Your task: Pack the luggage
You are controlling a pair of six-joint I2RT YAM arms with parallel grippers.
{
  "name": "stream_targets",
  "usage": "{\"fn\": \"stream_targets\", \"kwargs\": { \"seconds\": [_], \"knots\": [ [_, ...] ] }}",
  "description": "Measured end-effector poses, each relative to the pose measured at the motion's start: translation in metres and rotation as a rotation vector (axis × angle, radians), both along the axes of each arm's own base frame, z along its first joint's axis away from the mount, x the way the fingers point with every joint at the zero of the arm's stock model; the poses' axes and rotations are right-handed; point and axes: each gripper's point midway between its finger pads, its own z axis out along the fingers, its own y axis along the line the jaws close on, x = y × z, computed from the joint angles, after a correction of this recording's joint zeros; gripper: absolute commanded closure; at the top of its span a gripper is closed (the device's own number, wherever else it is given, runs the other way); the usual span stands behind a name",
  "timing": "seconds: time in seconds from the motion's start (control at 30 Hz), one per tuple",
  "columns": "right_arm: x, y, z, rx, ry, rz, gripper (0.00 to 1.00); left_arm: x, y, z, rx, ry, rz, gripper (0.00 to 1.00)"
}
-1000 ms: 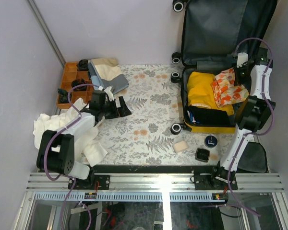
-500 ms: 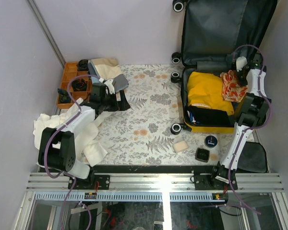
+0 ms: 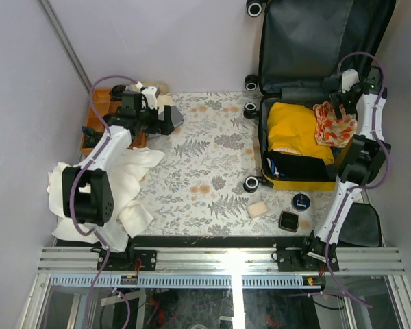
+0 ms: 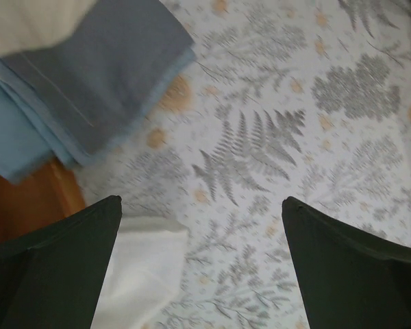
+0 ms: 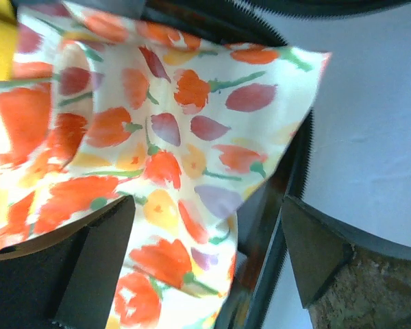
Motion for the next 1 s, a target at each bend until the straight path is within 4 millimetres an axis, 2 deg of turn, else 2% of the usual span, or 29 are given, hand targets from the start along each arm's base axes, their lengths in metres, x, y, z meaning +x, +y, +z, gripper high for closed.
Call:
{"fn": "stream_targets", "kwargs": {
  "seconds": [0.1, 0.2, 0.3, 0.4, 0.53, 0.67, 0.77, 0.87, 1.0],
  "knots": [
    [-0.001, 0.009, 0.033, 0.025, -0.062, 0.004, 0.01, 0.028, 0.021, 0.001, 0.047, -0.006, 0.015, 0.00],
    [-0.003, 0.022, 0.069, 0.067, -0.135, 0.007, 0.01, 0.053, 0.037, -0.009, 0.087, 0.007, 0.028, 0.00],
    [-0.004, 0.038, 0.098, 0.134, -0.204, 0.008, 0.01, 0.075, 0.042, -0.023, 0.116, 0.024, 0.013, 0.03],
    [-0.007, 0.055, 0.116, 0.217, -0.245, 0.012, 0.01, 0.099, 0.039, -0.038, 0.126, 0.027, -0.017, 0.08],
    [-0.013, 0.076, 0.129, 0.331, -0.262, 0.018, 0.01, 0.132, 0.035, -0.057, 0.123, 0.024, -0.038, 0.09],
    [-0.022, 0.094, 0.132, 0.419, -0.247, 0.025, 0.01, 0.154, 0.032, -0.086, 0.130, 0.039, -0.043, 0.07],
    [-0.033, 0.104, 0.130, 0.469, -0.220, 0.025, 0.00, 0.162, 0.032, -0.115, 0.133, 0.073, -0.045, 0.08],
    [-0.041, 0.111, 0.130, 0.500, -0.205, 0.023, 0.01, 0.161, 0.026, -0.139, 0.134, 0.111, -0.063, 0.12],
    [-0.045, 0.117, 0.133, 0.527, -0.203, 0.020, 0.00, 0.156, 0.013, -0.139, 0.145, 0.120, -0.109, 0.16]
  ]
}}
